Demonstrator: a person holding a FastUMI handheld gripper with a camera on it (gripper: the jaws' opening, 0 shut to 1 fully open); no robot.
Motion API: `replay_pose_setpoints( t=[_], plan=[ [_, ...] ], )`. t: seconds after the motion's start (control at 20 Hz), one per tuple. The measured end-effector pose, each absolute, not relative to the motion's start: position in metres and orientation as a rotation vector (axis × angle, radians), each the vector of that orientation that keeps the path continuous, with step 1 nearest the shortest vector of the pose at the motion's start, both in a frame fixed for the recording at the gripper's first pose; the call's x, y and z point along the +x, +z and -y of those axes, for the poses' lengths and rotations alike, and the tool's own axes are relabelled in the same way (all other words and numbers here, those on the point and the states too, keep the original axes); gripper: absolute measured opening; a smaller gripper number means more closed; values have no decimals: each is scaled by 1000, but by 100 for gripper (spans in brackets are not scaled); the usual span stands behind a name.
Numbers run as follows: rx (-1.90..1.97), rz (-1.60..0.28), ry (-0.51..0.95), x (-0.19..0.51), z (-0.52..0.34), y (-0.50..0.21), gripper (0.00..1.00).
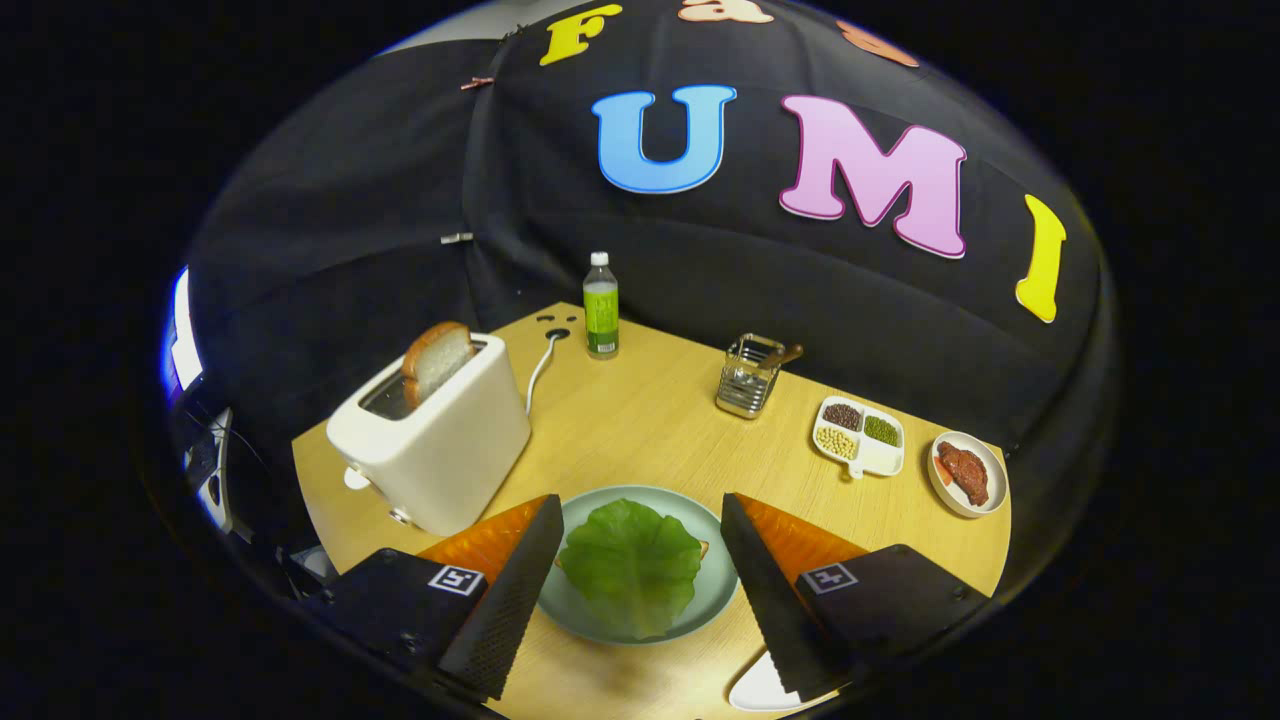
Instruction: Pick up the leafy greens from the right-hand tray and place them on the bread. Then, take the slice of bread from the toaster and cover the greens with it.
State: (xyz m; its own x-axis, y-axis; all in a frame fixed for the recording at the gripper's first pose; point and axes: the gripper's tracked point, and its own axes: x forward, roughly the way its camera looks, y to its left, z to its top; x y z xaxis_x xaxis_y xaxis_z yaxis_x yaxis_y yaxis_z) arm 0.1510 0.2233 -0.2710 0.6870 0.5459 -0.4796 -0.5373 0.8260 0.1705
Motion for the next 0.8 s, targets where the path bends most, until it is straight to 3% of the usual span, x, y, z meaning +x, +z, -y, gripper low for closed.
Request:
replay_pose_setpoints(
  t=[0.5, 0.8],
  plan=[
    [67, -288, 731, 148, -289, -143, 99],
    [61, -308, 798, 150, -371, -128, 98]
  ],
)
